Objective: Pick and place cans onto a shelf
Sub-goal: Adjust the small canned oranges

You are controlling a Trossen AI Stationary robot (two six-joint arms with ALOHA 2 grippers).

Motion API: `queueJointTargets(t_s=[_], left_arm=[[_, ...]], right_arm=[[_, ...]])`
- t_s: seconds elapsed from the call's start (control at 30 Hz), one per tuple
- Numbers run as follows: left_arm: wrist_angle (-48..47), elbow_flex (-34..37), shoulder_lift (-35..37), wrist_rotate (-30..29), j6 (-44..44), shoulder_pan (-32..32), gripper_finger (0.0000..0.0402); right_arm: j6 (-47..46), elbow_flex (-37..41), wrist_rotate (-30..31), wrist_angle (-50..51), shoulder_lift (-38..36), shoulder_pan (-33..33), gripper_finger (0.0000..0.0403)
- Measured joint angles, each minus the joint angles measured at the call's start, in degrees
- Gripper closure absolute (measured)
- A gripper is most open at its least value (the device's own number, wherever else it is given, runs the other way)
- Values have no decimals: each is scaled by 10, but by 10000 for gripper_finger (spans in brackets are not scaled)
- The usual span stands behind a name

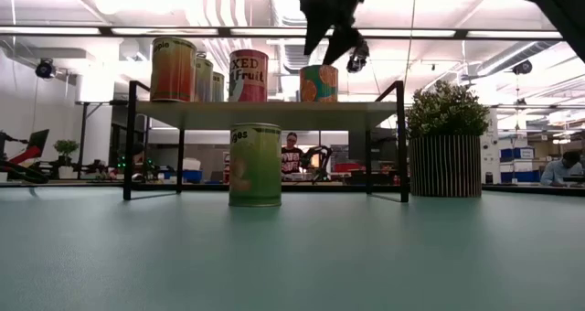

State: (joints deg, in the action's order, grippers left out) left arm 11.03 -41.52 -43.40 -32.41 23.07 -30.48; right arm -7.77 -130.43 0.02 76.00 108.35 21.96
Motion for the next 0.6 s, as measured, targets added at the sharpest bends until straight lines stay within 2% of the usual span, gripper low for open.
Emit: queueJointTargets(t_s=[0.17, 0.27, 0.4, 0.6], left_arm=[[0, 0, 0, 0, 0, 0, 402], [-1, 0, 0, 0, 0, 0, 402], [-5, 0, 0, 0, 0, 0, 402], [-5, 0, 0, 0, 0, 0, 402]], right_arm=[[3, 14, 8, 0, -20, -55, 83], [4, 26, 40, -2, -20, -89, 114], [3, 52, 51, -4, -20, -119, 186], [2, 90, 96, -5, -20, -133, 317]])
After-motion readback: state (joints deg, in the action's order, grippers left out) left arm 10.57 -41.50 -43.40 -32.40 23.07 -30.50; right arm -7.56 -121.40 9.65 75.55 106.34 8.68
